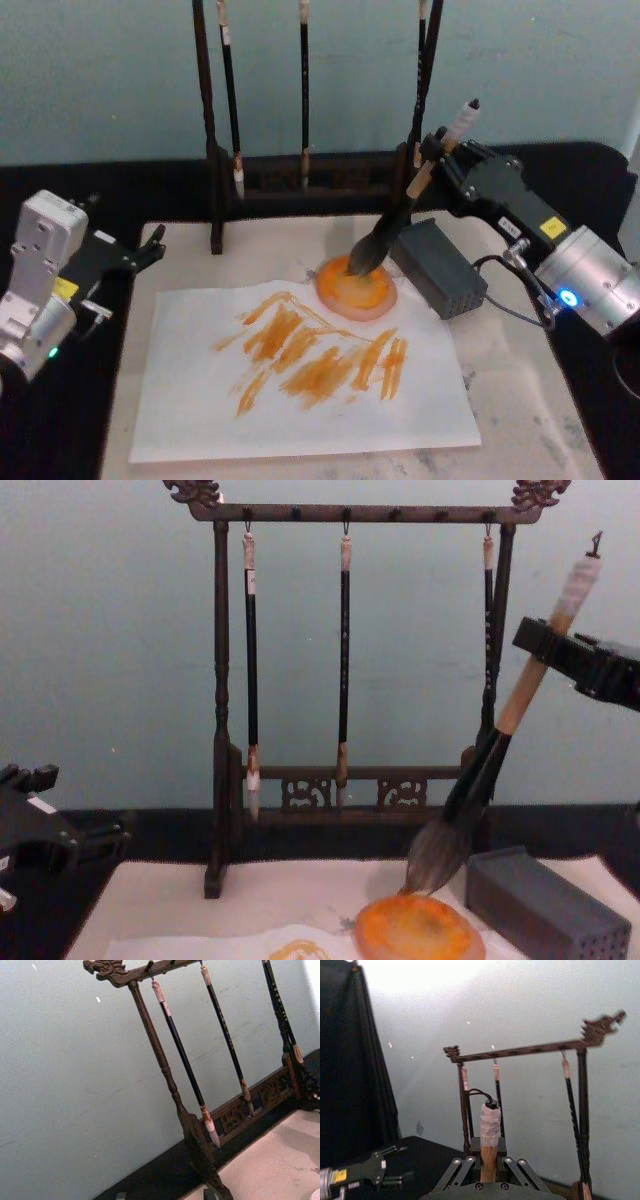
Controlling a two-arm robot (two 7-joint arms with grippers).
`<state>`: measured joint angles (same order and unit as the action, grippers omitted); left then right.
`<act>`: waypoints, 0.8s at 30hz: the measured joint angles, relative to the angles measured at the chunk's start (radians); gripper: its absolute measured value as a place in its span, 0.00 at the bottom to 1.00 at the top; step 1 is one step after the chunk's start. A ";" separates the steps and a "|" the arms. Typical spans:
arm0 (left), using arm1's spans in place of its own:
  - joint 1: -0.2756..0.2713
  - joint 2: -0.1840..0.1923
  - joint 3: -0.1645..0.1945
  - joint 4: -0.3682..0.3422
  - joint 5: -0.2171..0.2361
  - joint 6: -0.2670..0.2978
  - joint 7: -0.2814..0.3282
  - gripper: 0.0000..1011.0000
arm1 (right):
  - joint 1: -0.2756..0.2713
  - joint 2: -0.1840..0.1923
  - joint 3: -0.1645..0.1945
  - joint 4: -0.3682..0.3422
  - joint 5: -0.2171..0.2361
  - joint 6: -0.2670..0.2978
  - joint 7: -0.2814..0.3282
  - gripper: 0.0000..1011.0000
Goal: Pick up the brush from the inkstone, write on the paper, then place the brush back to its original position.
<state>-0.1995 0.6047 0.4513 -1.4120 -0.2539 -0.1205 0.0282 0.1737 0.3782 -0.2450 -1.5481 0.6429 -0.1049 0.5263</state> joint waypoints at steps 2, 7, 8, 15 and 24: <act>0.000 0.000 0.000 0.000 0.000 0.000 0.000 0.99 | 0.012 -0.004 0.000 0.014 0.023 0.020 0.000 0.17; 0.000 0.000 0.000 0.000 0.000 0.000 0.000 0.99 | 0.052 -0.020 0.002 0.073 0.104 0.090 -0.006 0.17; 0.000 0.000 0.000 0.000 0.000 0.000 0.000 0.99 | 0.056 -0.022 0.002 0.080 0.114 0.099 -0.007 0.17; 0.000 0.000 0.000 0.000 0.000 0.000 0.000 0.99 | 0.096 -0.038 0.007 0.152 0.202 0.165 -0.024 0.17; 0.000 0.000 0.000 0.000 0.000 0.000 0.000 0.99 | 0.138 -0.055 0.021 0.233 0.303 0.245 -0.051 0.17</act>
<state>-0.1995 0.6047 0.4514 -1.4120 -0.2539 -0.1205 0.0283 0.3117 0.3229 -0.2239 -1.3151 0.9461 0.1402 0.4751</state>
